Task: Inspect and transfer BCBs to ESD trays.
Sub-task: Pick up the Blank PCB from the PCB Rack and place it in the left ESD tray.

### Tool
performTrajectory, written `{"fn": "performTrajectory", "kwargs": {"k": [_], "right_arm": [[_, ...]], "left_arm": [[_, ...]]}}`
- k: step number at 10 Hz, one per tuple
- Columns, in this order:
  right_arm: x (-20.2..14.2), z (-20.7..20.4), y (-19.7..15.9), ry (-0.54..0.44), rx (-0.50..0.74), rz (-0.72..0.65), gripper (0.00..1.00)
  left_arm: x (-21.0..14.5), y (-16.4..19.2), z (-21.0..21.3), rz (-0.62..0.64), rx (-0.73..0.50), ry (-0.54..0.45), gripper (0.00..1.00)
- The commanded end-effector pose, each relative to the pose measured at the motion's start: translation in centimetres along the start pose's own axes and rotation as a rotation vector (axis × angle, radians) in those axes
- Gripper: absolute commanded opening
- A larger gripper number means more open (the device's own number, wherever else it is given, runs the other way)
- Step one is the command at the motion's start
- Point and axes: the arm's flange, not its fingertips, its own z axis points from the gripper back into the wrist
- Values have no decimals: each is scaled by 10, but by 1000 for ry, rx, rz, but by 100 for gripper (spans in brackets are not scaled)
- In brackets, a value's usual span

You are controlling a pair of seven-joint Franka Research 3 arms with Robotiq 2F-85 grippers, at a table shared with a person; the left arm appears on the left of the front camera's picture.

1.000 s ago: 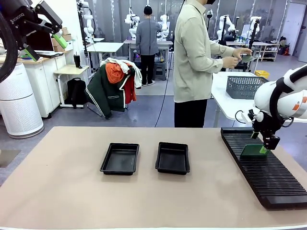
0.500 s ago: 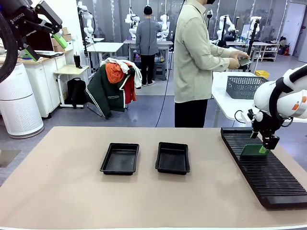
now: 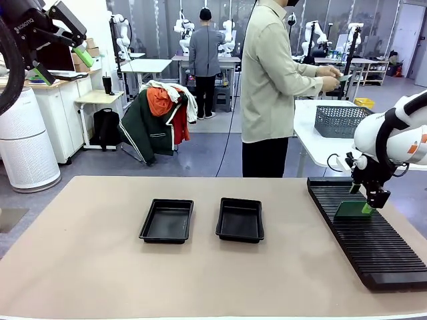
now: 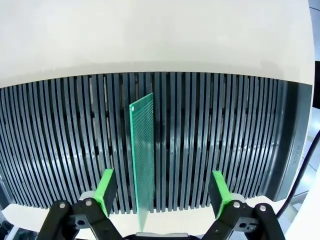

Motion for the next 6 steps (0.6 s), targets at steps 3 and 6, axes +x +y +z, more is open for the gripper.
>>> {"fn": "performTrajectory", "kwargs": {"k": [3, 6], "right_arm": [[-2, 2, 16, -4, -23, 60, 89], [1, 3, 21, 6, -34, 49, 78]], "left_arm": [[1, 1, 1, -2, 12, 12, 100], [1, 1, 1, -2, 12, 12, 100]]}}
